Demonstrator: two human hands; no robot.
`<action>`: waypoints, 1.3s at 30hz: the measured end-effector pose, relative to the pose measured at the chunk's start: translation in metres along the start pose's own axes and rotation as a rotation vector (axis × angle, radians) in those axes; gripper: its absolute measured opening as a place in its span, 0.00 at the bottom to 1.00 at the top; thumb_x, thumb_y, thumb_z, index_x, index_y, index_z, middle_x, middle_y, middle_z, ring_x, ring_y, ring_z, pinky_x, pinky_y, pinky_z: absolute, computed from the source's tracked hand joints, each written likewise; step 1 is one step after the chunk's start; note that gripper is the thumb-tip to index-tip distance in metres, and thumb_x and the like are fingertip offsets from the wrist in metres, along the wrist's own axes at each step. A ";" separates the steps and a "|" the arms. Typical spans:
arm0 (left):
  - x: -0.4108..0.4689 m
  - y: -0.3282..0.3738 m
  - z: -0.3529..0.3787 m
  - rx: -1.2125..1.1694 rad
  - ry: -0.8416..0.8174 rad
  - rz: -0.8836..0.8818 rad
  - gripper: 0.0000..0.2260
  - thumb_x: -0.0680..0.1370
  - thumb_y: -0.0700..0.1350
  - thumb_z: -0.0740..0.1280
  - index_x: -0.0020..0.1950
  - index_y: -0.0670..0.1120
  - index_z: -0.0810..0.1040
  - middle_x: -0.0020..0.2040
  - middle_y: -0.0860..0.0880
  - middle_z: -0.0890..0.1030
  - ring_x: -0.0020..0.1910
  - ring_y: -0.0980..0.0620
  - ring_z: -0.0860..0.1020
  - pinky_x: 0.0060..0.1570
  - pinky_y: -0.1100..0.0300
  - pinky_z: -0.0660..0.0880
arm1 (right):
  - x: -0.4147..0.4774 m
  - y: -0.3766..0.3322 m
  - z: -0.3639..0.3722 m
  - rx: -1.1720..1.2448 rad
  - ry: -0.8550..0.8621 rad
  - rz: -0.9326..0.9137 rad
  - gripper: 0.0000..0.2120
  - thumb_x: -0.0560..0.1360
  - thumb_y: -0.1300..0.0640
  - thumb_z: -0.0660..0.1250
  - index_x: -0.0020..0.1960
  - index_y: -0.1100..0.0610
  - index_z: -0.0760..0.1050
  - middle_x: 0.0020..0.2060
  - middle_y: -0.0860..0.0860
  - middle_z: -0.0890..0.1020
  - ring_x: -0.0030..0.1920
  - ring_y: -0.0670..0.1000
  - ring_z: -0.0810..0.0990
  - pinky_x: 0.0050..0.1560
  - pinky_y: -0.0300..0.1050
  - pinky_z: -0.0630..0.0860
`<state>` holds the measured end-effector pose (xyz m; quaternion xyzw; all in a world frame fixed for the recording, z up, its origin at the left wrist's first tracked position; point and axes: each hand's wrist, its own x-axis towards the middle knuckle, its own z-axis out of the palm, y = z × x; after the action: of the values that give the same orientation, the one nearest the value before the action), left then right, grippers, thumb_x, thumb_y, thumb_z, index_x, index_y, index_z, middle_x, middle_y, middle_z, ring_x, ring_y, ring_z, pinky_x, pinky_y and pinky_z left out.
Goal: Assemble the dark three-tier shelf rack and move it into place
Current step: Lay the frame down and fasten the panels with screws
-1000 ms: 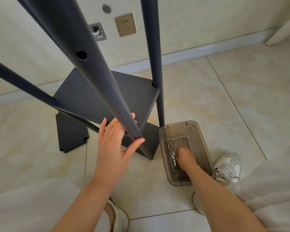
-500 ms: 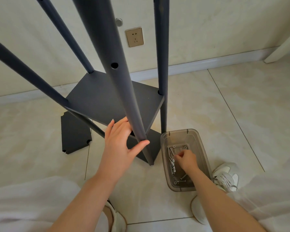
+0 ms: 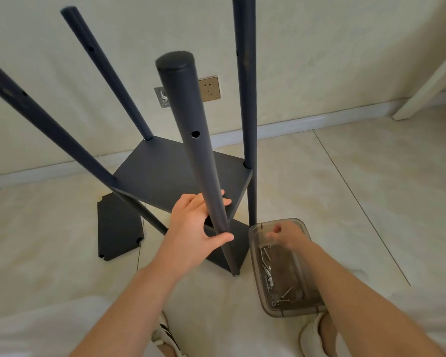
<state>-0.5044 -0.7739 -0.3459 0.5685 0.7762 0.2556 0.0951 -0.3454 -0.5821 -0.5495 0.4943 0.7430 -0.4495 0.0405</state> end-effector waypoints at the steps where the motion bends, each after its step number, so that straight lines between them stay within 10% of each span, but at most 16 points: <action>1: 0.002 0.000 -0.001 0.009 -0.036 0.002 0.29 0.70 0.55 0.79 0.70 0.57 0.76 0.65 0.76 0.61 0.65 0.67 0.57 0.68 0.61 0.55 | 0.002 0.000 -0.003 -0.026 0.005 0.018 0.08 0.78 0.53 0.69 0.43 0.55 0.75 0.36 0.50 0.75 0.36 0.47 0.74 0.37 0.35 0.70; 16: 0.023 -0.001 -0.002 -0.116 -0.286 -0.087 0.24 0.76 0.54 0.74 0.66 0.69 0.68 0.68 0.79 0.51 0.63 0.84 0.34 0.79 0.49 0.35 | 0.032 -0.004 -0.059 -0.182 0.164 -0.043 0.09 0.80 0.51 0.66 0.44 0.56 0.73 0.37 0.48 0.77 0.38 0.47 0.75 0.33 0.36 0.65; 23: 0.036 0.010 0.000 -0.145 -0.243 -0.142 0.15 0.76 0.51 0.75 0.58 0.65 0.77 0.66 0.79 0.55 0.81 0.58 0.52 0.77 0.50 0.31 | 0.028 -0.003 -0.035 -0.092 0.128 0.029 0.10 0.79 0.50 0.67 0.45 0.57 0.76 0.35 0.49 0.78 0.37 0.46 0.77 0.36 0.37 0.71; 39: 0.041 0.028 -0.049 -0.375 -0.069 -0.316 0.10 0.74 0.44 0.77 0.44 0.57 0.78 0.77 0.56 0.67 0.65 0.54 0.74 0.76 0.40 0.60 | -0.041 -0.075 -0.013 0.338 0.281 0.027 0.07 0.80 0.55 0.66 0.51 0.59 0.76 0.44 0.53 0.81 0.44 0.52 0.79 0.49 0.45 0.73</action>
<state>-0.5163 -0.7438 -0.2847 0.4210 0.7906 0.3575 0.2643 -0.3780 -0.6097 -0.4741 0.5619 0.6487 -0.4936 -0.1409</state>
